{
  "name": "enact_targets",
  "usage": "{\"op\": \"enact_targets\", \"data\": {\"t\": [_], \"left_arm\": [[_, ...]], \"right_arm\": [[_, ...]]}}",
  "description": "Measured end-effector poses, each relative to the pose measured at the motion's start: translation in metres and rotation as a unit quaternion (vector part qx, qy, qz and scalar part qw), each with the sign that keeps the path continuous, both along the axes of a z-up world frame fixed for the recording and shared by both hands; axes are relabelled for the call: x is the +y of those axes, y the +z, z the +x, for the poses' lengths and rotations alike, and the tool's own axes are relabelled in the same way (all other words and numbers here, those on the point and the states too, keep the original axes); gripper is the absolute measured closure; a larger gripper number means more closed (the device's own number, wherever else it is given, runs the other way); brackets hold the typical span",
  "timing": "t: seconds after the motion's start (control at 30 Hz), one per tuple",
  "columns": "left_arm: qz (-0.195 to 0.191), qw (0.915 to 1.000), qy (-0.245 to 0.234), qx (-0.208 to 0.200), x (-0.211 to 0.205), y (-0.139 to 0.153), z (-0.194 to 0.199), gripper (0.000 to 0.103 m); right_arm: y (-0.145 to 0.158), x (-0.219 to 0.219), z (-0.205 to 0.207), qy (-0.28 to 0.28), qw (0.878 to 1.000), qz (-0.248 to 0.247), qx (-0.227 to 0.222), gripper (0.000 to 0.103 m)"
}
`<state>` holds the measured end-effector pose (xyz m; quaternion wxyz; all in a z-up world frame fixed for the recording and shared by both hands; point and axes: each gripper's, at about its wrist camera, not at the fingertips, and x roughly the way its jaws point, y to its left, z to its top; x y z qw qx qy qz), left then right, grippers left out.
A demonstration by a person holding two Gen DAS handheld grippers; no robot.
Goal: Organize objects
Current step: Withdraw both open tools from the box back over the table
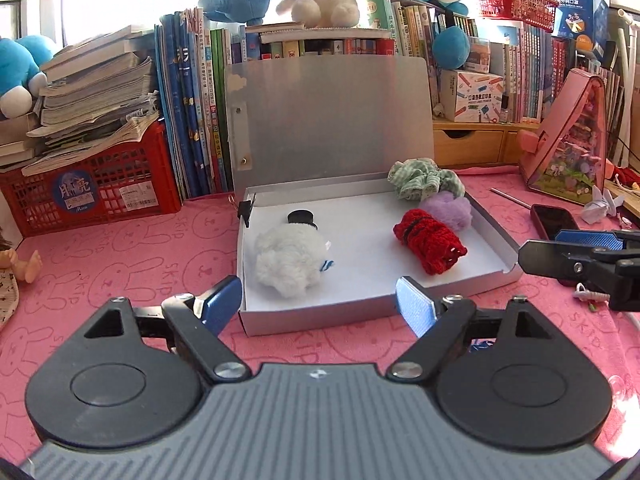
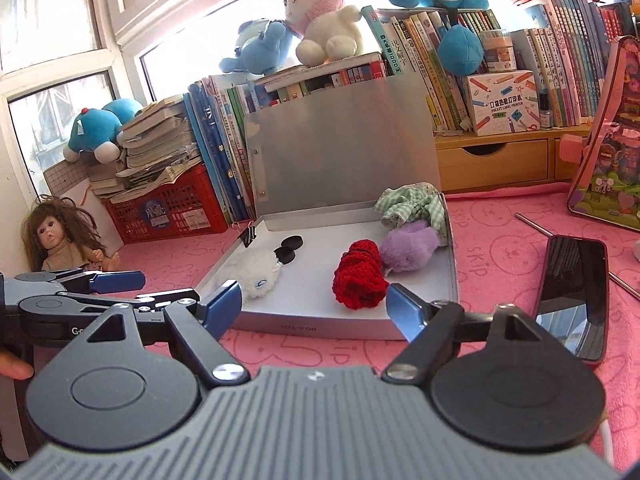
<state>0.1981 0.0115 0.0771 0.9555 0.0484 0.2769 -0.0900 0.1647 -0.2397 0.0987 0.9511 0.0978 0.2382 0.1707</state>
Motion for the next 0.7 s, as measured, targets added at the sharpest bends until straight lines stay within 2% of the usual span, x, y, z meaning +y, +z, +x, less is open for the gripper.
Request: {"op": "enact_targets", "data": {"t": [0.3,0.4,0.6,0.7], "left_arm": [[-0.053,0.9983,0.014,-0.022,0.013,-0.008,-0.081,0.015],[-0.050,0.9979,0.026,-0.031,0.012,-0.019,-0.103,0.015],[-0.009,0.9971,0.033,-0.067,0.008,-0.036,-0.147,0.015],[-0.013,0.9983,0.012,-0.056,0.011,-0.044,-0.166,0.015]], "right_arm": [[-0.015,0.009,-0.051,0.006,1.000,-0.017,-0.021,0.014],[-0.024,0.014,-0.066,0.002,0.999,-0.043,-0.030,0.014],[-0.040,0.008,-0.100,-0.038,0.993,-0.098,-0.058,0.012],[-0.049,-0.003,-0.113,-0.064,0.991,-0.106,-0.054,0.012]]}}
